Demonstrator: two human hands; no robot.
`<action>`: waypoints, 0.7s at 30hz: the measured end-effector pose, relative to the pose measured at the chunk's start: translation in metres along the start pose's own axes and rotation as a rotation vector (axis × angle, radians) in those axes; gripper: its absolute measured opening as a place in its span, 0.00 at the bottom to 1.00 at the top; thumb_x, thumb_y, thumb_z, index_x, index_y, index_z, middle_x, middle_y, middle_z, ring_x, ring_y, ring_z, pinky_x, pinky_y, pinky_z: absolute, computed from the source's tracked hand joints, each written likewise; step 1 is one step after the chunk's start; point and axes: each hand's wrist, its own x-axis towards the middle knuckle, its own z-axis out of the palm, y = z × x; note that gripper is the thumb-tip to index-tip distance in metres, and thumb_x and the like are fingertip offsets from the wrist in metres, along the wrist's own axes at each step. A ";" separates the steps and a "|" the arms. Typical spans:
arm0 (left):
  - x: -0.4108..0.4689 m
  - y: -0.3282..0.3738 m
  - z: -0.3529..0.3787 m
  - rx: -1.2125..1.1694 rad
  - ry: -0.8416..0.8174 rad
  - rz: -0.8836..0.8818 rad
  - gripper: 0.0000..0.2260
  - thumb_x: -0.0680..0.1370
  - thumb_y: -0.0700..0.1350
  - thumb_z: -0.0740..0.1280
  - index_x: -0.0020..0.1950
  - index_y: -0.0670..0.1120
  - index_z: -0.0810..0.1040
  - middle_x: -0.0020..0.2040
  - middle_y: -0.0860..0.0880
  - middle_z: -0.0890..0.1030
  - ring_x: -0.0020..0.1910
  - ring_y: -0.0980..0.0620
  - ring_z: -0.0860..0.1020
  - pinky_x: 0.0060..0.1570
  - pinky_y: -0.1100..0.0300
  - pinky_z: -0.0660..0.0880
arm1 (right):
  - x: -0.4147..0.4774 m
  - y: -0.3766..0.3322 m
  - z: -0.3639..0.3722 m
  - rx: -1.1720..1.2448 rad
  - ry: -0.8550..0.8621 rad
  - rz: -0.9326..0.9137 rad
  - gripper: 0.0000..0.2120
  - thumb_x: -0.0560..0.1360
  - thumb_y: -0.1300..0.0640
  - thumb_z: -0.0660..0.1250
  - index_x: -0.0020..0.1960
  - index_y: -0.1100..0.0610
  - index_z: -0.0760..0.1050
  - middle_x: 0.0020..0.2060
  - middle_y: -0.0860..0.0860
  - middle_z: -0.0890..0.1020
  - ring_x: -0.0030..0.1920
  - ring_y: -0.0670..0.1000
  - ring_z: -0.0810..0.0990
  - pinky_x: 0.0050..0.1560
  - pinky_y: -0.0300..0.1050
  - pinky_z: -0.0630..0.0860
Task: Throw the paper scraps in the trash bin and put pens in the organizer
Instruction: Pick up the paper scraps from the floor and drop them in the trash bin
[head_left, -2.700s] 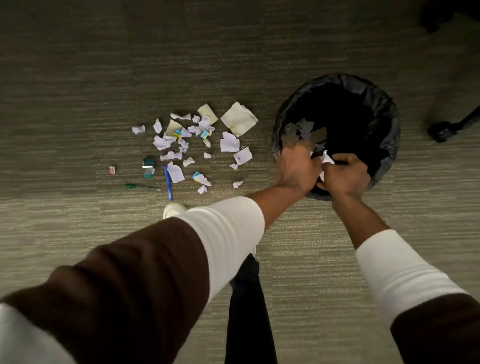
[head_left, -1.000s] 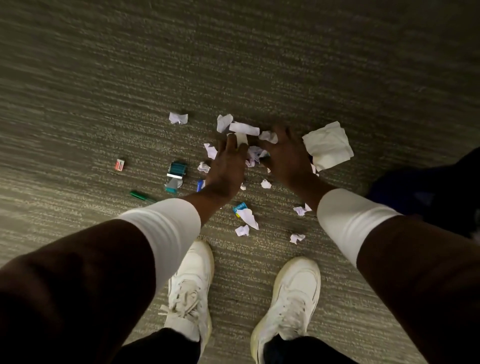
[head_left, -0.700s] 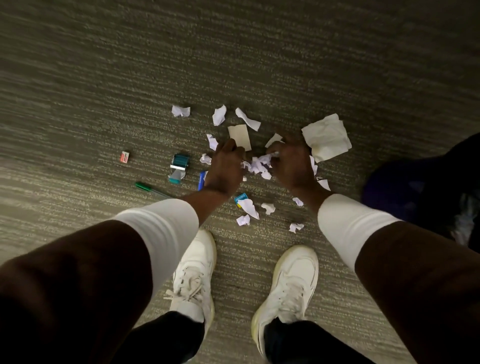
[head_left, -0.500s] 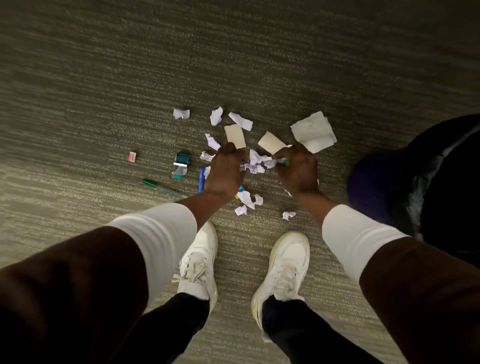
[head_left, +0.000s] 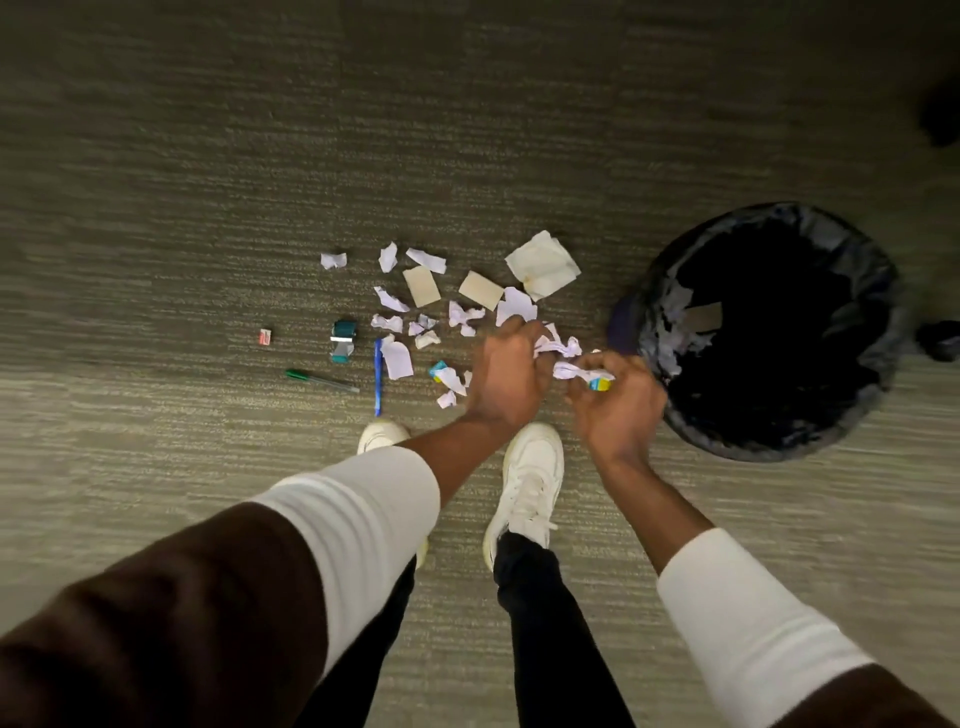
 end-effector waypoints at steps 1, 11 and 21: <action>-0.003 0.011 0.003 0.001 0.001 0.004 0.08 0.78 0.42 0.68 0.55 0.41 0.82 0.53 0.40 0.83 0.52 0.37 0.82 0.53 0.46 0.77 | -0.003 0.003 -0.011 0.015 0.026 0.019 0.11 0.68 0.64 0.78 0.49 0.53 0.87 0.48 0.54 0.86 0.46 0.53 0.84 0.49 0.38 0.71; -0.010 0.093 0.048 -0.126 -0.062 -0.061 0.11 0.79 0.49 0.72 0.55 0.43 0.83 0.53 0.42 0.86 0.53 0.40 0.83 0.51 0.50 0.79 | 0.030 0.057 -0.085 0.138 0.182 0.290 0.12 0.65 0.51 0.79 0.48 0.52 0.87 0.37 0.51 0.87 0.37 0.50 0.85 0.39 0.39 0.78; -0.005 0.116 0.064 -0.075 -0.083 0.059 0.17 0.81 0.55 0.67 0.63 0.46 0.76 0.54 0.43 0.86 0.50 0.37 0.84 0.49 0.47 0.81 | 0.073 0.078 -0.088 0.077 0.132 0.423 0.13 0.75 0.50 0.69 0.55 0.52 0.85 0.49 0.55 0.88 0.51 0.58 0.87 0.57 0.55 0.84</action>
